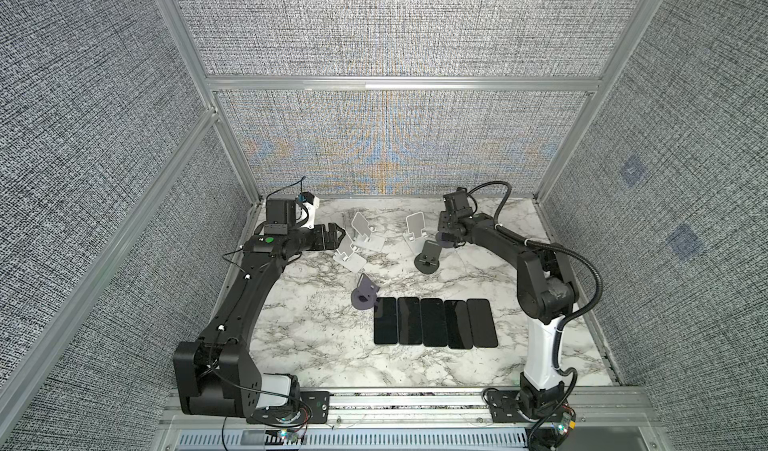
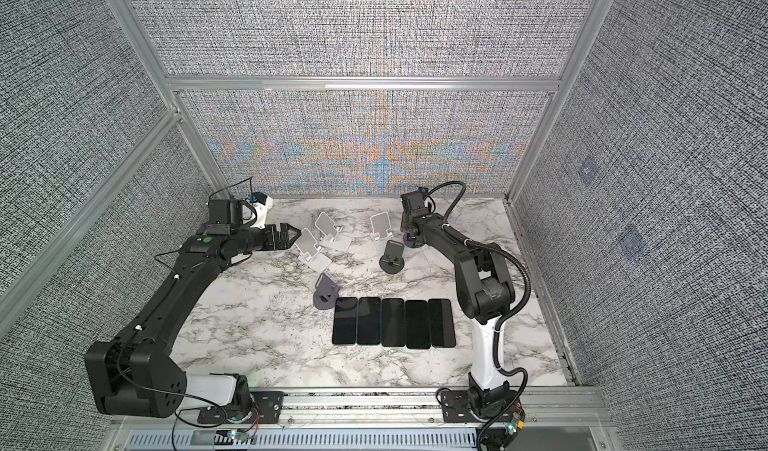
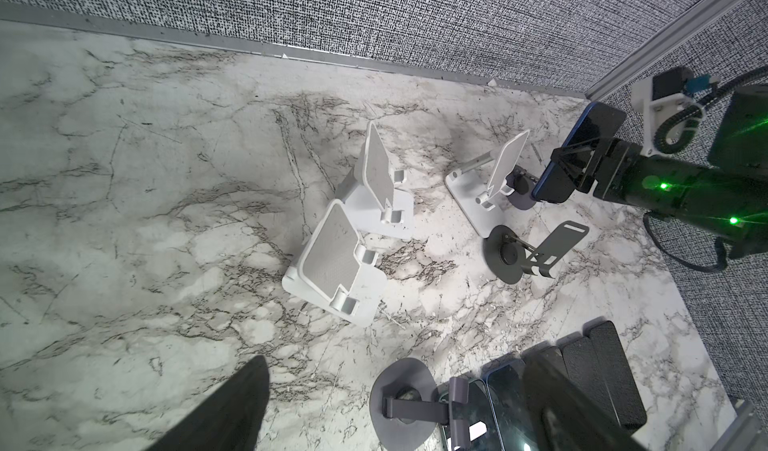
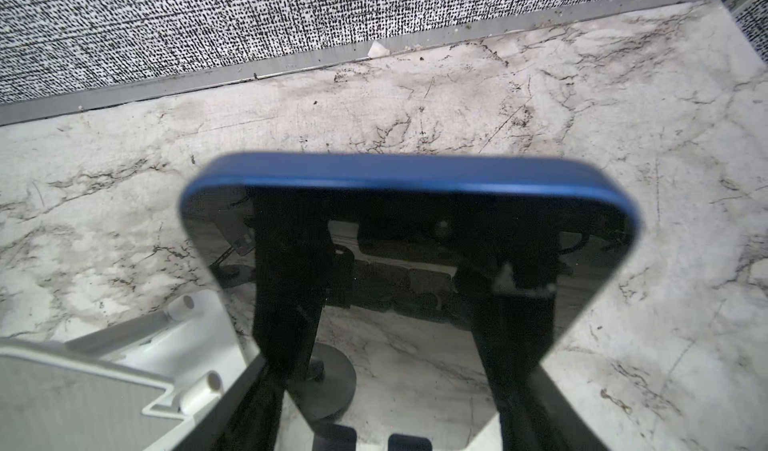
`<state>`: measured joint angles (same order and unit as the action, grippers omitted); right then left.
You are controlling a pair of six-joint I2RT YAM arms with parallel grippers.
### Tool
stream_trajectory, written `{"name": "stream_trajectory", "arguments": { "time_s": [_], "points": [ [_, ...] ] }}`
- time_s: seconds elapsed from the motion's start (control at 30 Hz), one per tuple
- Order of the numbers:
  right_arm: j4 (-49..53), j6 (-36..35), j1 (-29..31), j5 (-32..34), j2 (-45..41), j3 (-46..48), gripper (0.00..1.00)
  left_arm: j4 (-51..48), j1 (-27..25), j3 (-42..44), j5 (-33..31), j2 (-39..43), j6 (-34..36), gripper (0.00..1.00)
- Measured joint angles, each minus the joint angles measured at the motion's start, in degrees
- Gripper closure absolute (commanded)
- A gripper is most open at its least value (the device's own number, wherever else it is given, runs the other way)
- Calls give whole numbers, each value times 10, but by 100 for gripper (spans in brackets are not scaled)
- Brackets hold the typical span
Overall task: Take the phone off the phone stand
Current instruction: 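Close the right gripper and lift the blue-edged phone off the stand, then carry the blue-edged phone toward the phone row and lower it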
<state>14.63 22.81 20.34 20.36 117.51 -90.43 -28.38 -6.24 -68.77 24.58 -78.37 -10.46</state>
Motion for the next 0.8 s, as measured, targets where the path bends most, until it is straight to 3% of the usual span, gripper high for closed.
{"name": "stream_trajectory", "arguments": {
  "time_s": [0.57, 0.8],
  "points": [
    [23, 1, 0, -12, -33, 1, 46, 0, 1, -1, 0, 0, 0, 5],
    [62, -10, -4, -28, -97, 21, 50, 0, 1, -1, 0, 0, 0, 5]
  ]
}}
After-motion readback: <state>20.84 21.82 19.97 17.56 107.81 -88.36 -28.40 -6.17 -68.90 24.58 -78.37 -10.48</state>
